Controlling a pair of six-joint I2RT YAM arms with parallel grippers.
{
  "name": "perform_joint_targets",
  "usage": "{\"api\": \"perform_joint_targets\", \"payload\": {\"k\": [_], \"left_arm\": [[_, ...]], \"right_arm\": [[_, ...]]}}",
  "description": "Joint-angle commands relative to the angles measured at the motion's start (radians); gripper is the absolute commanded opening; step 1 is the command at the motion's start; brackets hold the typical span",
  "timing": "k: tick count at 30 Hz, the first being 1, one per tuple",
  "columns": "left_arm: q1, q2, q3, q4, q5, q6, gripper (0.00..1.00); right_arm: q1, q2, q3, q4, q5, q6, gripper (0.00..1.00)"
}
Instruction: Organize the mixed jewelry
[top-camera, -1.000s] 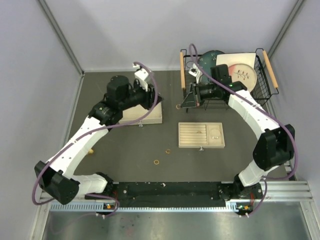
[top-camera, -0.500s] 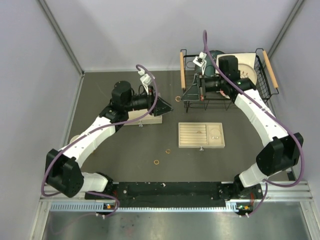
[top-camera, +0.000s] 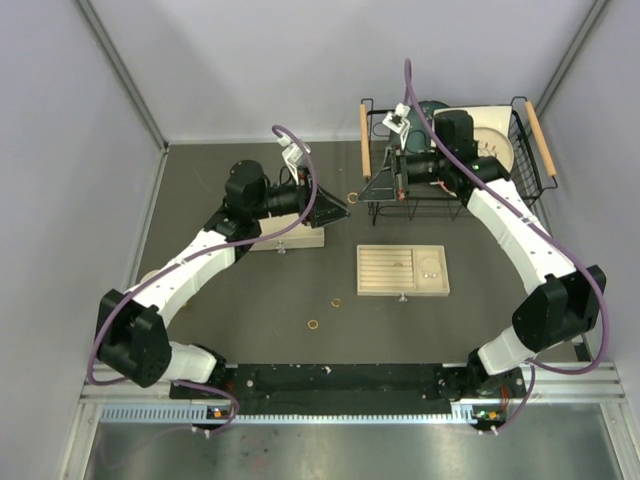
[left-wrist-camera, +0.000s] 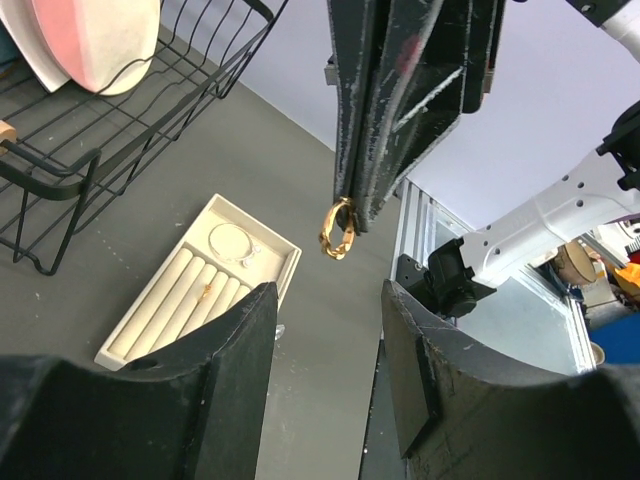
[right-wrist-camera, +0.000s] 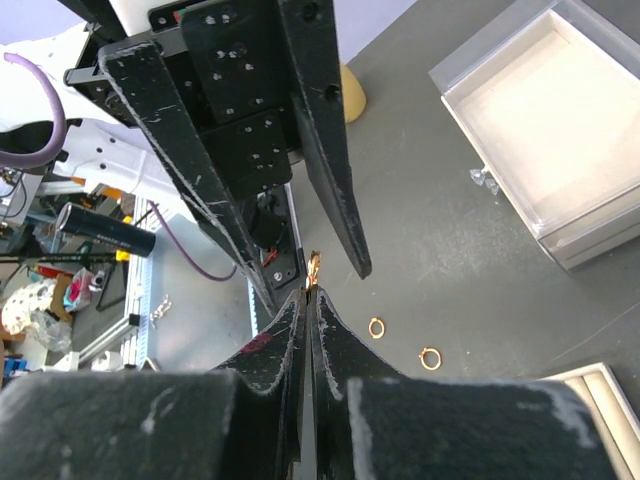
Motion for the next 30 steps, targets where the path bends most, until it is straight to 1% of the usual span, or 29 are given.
{"api": "perform_joint_targets", "payload": {"k": [1, 11, 16, 30], "left_arm": [[0.006, 0.014, 0.046, 0.060, -0.015, -0.006, 0.52], [0.007, 0.015, 0.053, 0.094, 0.005, -0.043, 0.49], [0.013, 0.015, 0.059, 0.097, 0.009, -0.051, 0.42], [0.015, 0.038, 0.062, 0.111, 0.020, -0.072, 0.27]], "right_arm": [[0.019, -0.047, 0.007, 0.055, -0.017, 0.006, 0.00], [0.024, -0.050, -0.022, 0.053, 0.003, -0.011, 0.00], [0.027, -0.058, -0.034, 0.053, 0.007, -0.015, 0.00], [0.031, -0.056, -0.039, 0.053, 0.015, -0.022, 0.00]]}}
